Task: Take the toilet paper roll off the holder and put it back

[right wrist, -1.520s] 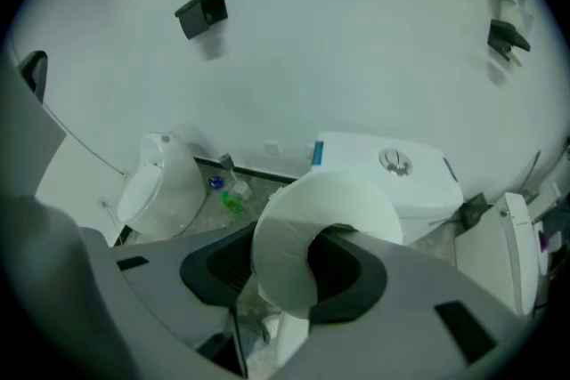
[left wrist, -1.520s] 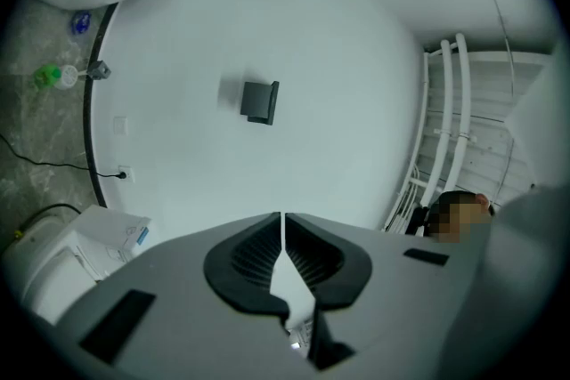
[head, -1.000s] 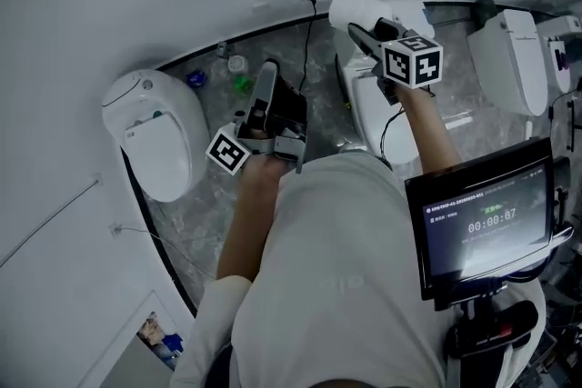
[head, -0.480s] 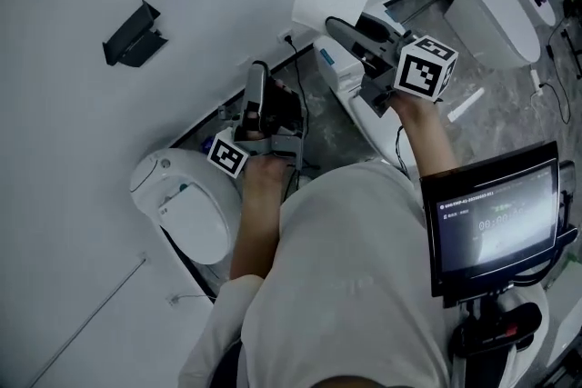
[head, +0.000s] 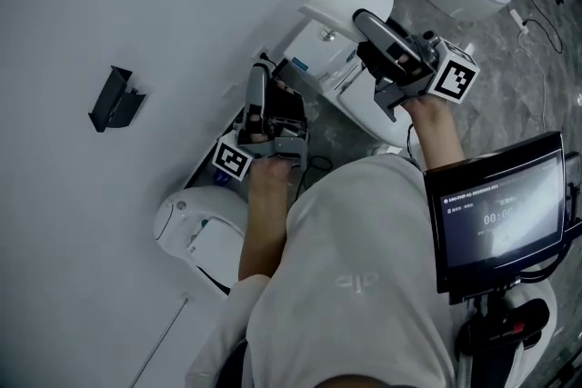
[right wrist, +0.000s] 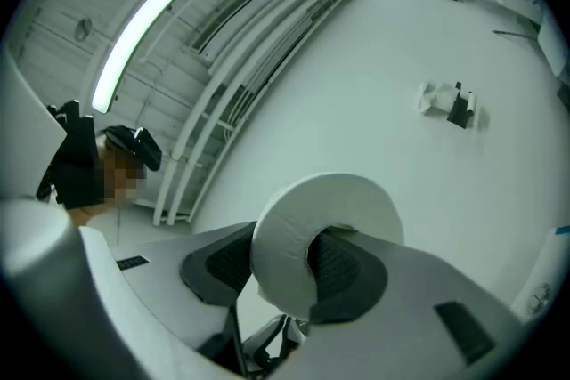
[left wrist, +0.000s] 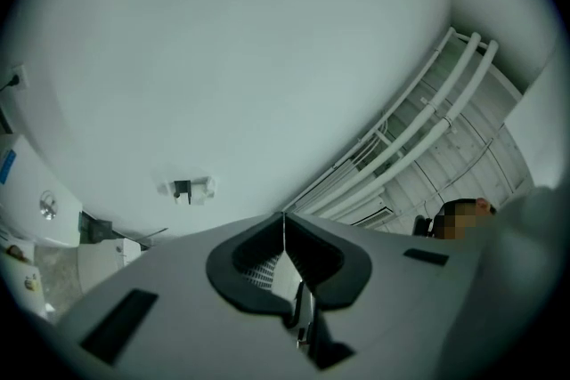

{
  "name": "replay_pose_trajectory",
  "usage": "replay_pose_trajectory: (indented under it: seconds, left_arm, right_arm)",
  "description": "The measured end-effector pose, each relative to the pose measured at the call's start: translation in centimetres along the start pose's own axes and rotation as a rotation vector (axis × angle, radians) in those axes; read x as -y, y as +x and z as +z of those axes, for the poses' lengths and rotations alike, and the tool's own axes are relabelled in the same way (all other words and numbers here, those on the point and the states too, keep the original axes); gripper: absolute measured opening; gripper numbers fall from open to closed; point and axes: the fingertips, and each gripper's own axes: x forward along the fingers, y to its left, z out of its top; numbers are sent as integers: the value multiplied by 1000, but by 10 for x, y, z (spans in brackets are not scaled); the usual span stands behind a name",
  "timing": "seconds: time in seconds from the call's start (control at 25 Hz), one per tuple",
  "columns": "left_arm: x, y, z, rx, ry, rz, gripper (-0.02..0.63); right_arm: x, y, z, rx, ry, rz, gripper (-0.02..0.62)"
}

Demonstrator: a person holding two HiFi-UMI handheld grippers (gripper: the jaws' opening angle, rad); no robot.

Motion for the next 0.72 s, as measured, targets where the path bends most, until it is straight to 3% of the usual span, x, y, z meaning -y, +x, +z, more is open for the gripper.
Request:
replay_pose_trajectory:
  seconds: [0.24, 0.48, 0.72]
  left_arm:
    - [-15, 6, -23, -66, -48, 7, 6]
    - [-21, 8, -36, -114, -69, 11, 6]
    - [-23, 10, -36, -110, -88, 13, 6]
  right_arm:
    - [-5, -31, 18, 146, 71, 46, 179]
    - [-3, -43, 20, 195, 119, 54, 179]
    - [-3, -41, 17, 193, 138, 54, 179]
